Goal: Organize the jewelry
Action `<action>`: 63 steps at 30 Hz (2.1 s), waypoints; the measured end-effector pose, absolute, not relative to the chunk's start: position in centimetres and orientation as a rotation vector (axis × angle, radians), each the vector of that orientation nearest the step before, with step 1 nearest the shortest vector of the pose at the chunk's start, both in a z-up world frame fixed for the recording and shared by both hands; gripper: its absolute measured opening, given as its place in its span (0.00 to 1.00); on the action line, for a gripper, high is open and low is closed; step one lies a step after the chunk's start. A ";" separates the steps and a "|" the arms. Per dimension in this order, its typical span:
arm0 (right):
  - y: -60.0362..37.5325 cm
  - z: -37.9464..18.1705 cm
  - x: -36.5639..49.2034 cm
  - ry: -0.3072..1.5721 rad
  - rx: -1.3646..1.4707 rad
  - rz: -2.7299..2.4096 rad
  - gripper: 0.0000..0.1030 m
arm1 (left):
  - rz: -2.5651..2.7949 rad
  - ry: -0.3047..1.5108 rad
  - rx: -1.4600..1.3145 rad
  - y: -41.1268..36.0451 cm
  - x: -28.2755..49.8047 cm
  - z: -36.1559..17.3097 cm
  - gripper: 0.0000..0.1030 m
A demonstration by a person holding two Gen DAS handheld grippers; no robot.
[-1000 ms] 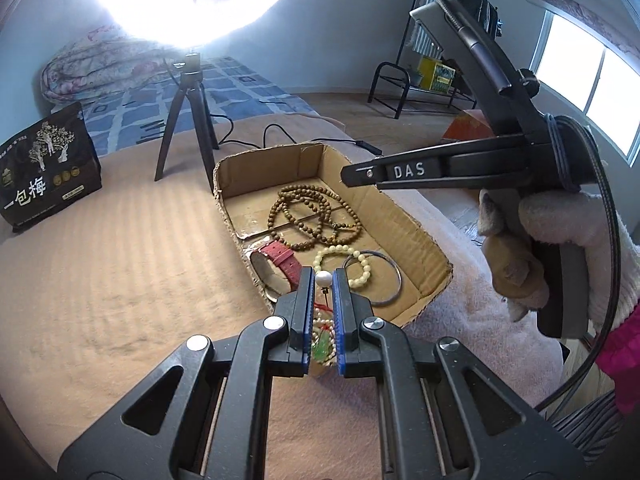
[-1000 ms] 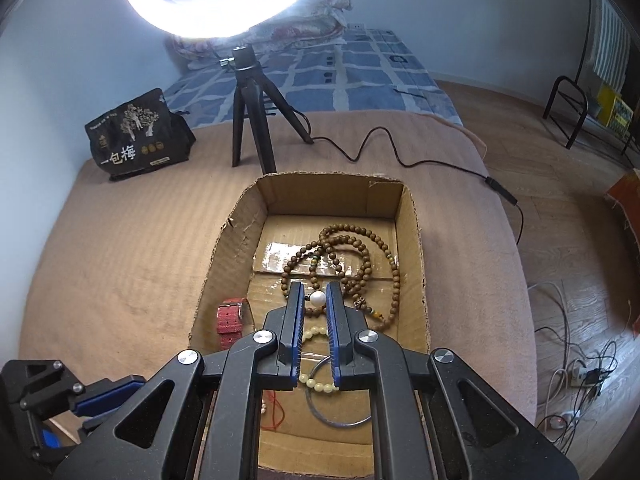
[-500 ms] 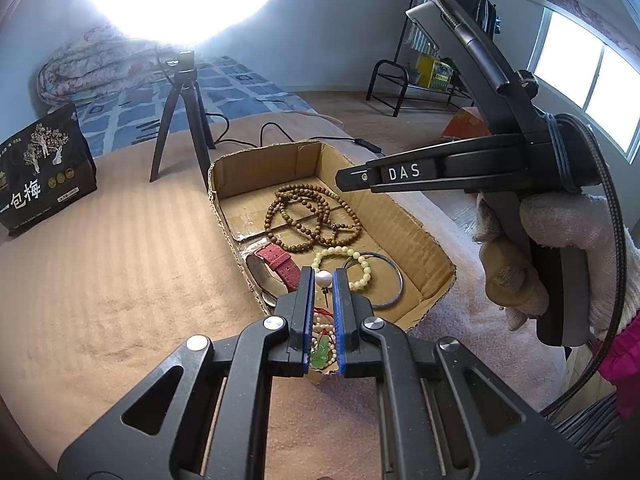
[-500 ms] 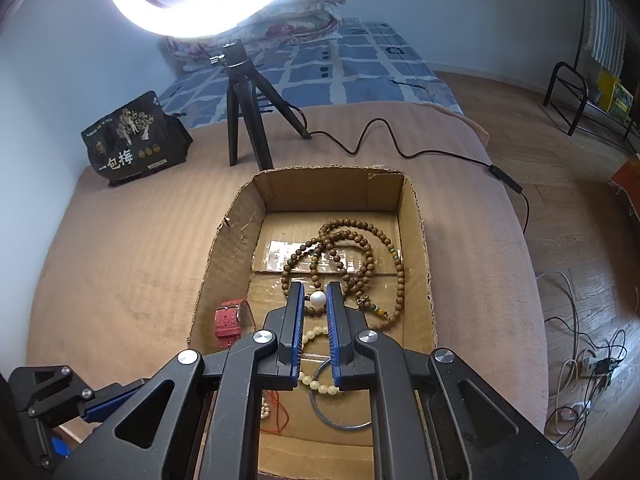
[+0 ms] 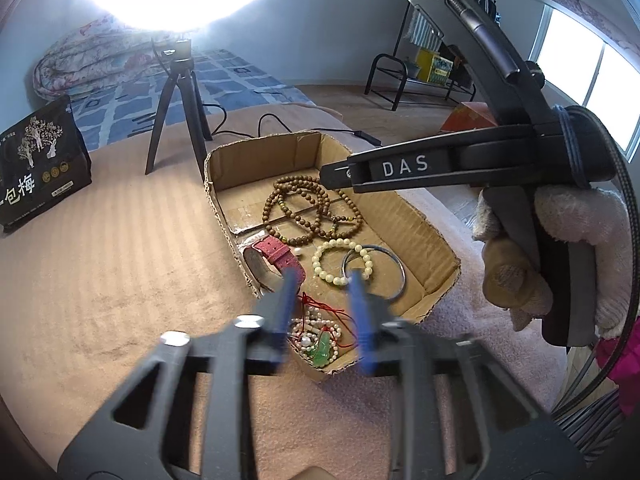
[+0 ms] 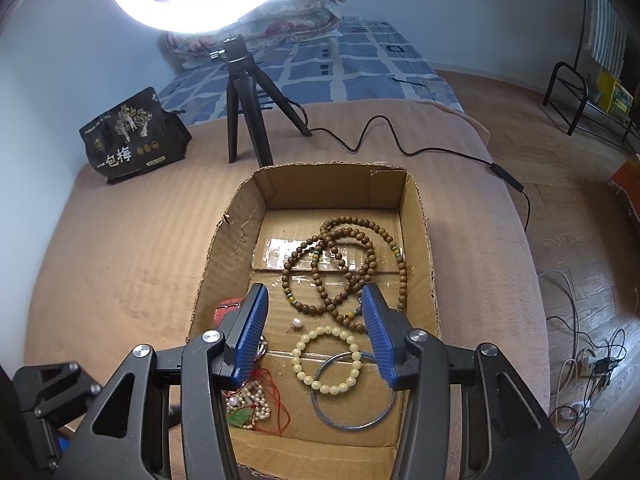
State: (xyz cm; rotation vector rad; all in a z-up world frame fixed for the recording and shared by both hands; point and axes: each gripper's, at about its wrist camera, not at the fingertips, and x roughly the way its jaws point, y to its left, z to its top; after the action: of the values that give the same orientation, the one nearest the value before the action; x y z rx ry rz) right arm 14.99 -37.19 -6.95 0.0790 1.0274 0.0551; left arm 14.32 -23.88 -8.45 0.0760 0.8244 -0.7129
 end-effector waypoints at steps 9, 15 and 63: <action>-37.4 -6.8 14.7 1.024 0.079 0.041 0.52 | -0.711 0.823 0.088 -24.0 14.2 -8.5 0.39; -37.6 -6.3 14.3 1.012 0.084 0.036 0.53 | -0.725 0.818 0.044 -22.9 14.7 -7.6 0.39; -30.9 -1.2 0.7 0.891 -0.001 -0.047 0.73 | -0.508 0.665 0.121 -8.9 5.9 0.3 0.78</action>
State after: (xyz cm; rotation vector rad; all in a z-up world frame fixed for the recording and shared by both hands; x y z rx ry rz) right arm 0.74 -30.88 -1.15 -0.0008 0.8914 -0.0465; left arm 5.86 -8.90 0.31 0.1206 0.6655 -0.5080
